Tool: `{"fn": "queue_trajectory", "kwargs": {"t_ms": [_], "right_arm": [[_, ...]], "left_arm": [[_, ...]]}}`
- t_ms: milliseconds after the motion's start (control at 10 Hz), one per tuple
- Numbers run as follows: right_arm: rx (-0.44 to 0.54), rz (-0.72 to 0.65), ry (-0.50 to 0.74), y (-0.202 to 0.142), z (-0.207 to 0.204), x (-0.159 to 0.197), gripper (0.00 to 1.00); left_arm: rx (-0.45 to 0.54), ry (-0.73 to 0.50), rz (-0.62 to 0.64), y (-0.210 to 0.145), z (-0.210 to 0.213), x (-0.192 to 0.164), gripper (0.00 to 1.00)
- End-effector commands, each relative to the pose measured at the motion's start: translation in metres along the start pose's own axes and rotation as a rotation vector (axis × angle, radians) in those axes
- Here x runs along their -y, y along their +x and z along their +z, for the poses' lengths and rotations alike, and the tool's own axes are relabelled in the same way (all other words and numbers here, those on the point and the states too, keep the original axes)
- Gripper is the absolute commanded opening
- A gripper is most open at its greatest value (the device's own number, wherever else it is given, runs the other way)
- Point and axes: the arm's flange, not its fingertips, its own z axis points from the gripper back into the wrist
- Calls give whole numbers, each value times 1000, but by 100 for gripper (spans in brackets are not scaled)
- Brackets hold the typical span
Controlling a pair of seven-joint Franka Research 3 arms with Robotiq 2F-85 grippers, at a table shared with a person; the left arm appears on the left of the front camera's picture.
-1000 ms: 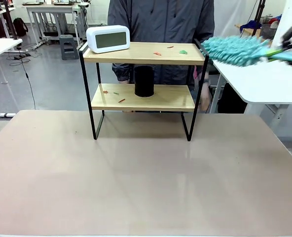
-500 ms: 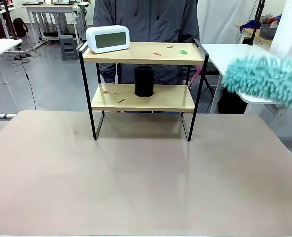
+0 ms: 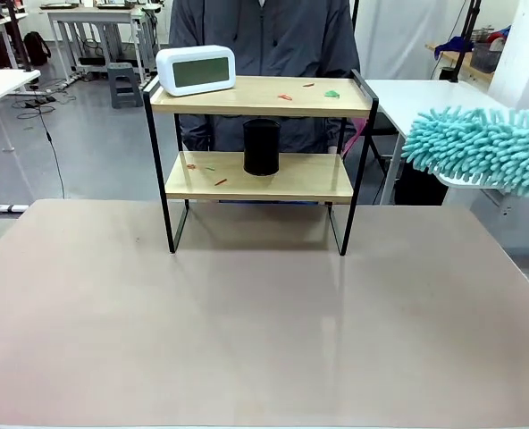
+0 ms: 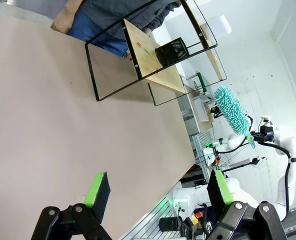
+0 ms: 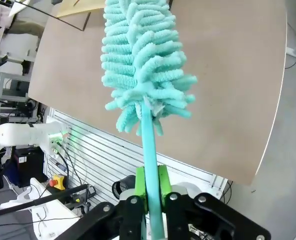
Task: Clean the shelf.
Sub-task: Pick up the Duster from the human, then clean the specific tier of the Shelf with the Duster once objects are removed.
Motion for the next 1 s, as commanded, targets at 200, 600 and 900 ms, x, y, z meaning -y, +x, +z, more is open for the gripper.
{"fn": "queue_trajectory", "kwargs": {"t_ms": [200,600,900], "right_arm": [[20,-20,17,5,1,-2,0],[20,-20,17,5,1,-2,0],[20,-20,17,5,1,-2,0]], "left_arm": [[13,-15,-21,1,-1,1,100],[13,-15,-21,1,-1,1,100],[13,-15,-21,1,-1,1,100]]}}
